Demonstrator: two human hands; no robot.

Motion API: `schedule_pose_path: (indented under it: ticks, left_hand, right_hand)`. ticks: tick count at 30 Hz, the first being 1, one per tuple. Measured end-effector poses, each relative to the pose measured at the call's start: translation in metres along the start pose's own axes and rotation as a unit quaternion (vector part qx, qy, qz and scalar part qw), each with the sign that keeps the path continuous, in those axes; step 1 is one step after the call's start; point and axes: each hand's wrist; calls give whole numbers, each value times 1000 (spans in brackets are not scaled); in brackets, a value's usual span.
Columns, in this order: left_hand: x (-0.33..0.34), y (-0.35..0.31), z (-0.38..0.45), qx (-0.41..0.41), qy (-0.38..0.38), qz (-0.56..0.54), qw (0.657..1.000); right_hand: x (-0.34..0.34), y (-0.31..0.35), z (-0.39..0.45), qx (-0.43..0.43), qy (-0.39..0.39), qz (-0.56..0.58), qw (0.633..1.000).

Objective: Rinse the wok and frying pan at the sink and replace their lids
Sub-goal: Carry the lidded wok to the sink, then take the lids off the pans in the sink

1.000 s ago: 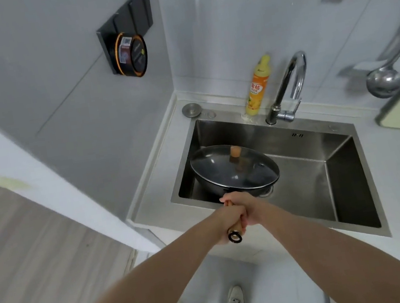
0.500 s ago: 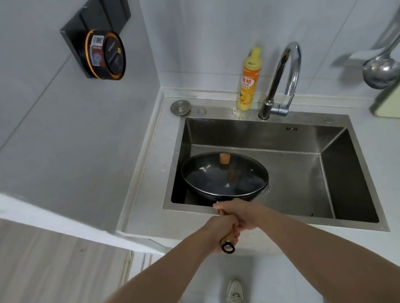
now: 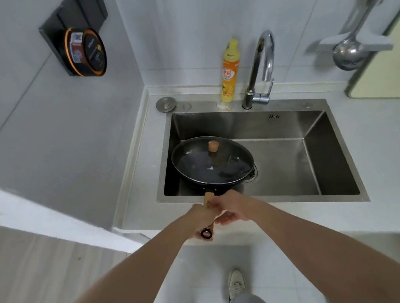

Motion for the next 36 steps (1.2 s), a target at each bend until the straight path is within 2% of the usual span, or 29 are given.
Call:
schedule_pose_path:
  ticks: [1,2,3,5,7,10,14,15,21,23,25,28,30,33,36]
  left_hand:
    - [-3,-2,-7,31,-57,121,991]
    - [-4,-4,-15,76,-119,232,962]
    - [-4,-11,-23,133,-174,281,935]
    - [6,-22,-50,215,-194,270,918]
    - [28,-27,-84,261,-156,286,909]
    - [85,-24,-127,315,-42,357,879]
    - [181,-9,-157,362,61,401,839]
    - [219,3,-173,377,93,421,820]
    - [405,82,-228,385,194,491,757]
    - [455,106,-241,386,223,510,736]
    - [514,137,-253,379,251,512,729]
    - [603,184,-268,394,239,510,726]
    - [670,210,-273,414,227,497,728]
    - [743,230,-275,495,198,513,672]
    - [787,240,-277,541,166,564,601]
  right_hand:
    - [-2,-1,-8,-13,-15,0,1000]
    - [-4,-4,-22,-30,-42,14,999]
    - [-8,-5,-29,-40,-61,21,997]
    - [-15,-19,-57,-58,-108,64,990]
    - [-19,-43,-94,-66,-139,103,983]
    - [-29,-92,-166,-84,-204,127,967]
    - [-50,-175,-265,-78,-299,138,941]
    - [-54,-209,-302,-62,-334,148,929]
    - [-61,-380,-461,-3,-470,239,850]
    - [-59,-433,-502,14,-489,259,833]
    - [-53,-499,-548,45,-514,270,813]
    - [-48,-601,-607,115,-563,233,785]
    - [-50,-661,-635,167,-568,167,789]
    - [-45,-718,-641,191,-505,162,826]
    - [-40,-757,-621,156,-466,280,825]
Point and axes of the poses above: each hand's wrist, its own z-axis towards the middle knuckle, its own x-axis out of the palm, y = z × x, and after that the axes turned 9 degrees about -x, right-handed
